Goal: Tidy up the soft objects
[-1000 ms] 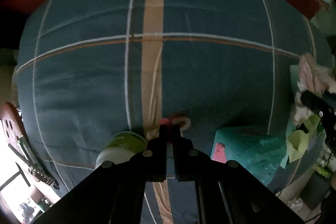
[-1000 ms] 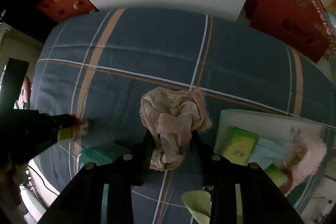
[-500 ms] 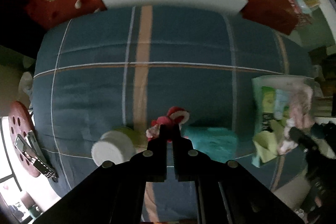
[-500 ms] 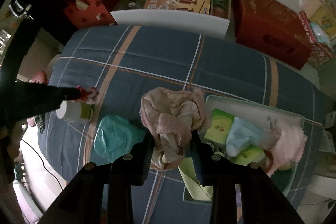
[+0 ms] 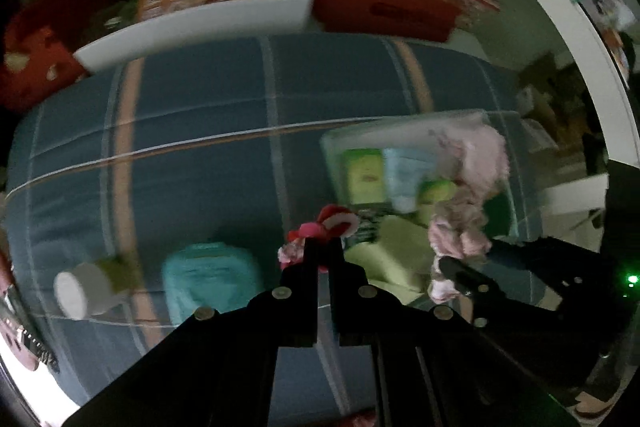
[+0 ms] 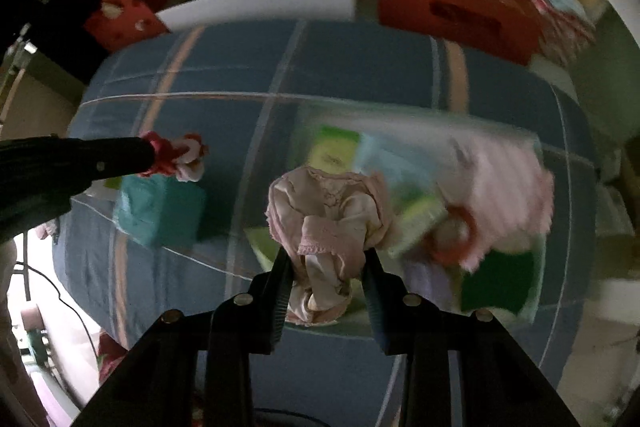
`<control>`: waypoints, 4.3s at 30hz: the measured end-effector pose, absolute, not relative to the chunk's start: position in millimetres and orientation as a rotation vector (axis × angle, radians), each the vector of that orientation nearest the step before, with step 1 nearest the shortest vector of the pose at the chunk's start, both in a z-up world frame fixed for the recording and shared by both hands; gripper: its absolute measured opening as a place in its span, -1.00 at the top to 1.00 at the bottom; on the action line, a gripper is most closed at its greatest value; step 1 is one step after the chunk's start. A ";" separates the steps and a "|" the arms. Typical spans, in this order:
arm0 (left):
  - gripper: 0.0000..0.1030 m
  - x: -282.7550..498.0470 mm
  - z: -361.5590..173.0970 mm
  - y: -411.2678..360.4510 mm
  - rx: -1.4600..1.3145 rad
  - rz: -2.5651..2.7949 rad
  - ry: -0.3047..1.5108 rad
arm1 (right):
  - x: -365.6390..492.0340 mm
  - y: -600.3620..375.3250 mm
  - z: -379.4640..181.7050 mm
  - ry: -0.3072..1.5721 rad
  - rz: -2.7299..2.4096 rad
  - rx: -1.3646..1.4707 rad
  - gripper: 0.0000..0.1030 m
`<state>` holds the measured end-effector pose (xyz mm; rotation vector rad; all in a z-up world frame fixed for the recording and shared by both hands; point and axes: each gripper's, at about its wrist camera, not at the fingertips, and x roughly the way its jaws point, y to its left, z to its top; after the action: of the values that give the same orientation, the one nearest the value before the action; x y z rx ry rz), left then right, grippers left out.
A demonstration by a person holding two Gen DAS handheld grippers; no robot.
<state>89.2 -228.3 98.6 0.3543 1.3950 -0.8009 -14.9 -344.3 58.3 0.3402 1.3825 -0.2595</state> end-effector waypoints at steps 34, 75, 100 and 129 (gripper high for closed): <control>-0.38 61.1 52.2 -223.0 0.184 -0.790 1.376 | -68.3 -353.5 20.2 1.363 -0.437 0.382 -0.52; -0.87 22.5 2.9 -64.8 0.192 -0.488 1.067 | -107.7 -232.9 -2.3 1.040 -0.666 0.247 -0.77; -0.87 17.9 -0.5 -69.1 0.262 -0.394 1.084 | -113.7 -236.7 -6.7 1.036 -0.702 0.216 -0.77; -0.87 18.0 -6.1 -70.7 0.288 -0.382 1.106 | -115.6 -237.3 -5.2 1.028 -0.711 0.218 -0.77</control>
<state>18.0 -70.7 -6.1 0.2884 1.1063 -0.3816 -115.6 -237.3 -5.2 0.2181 1.0281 -0.7111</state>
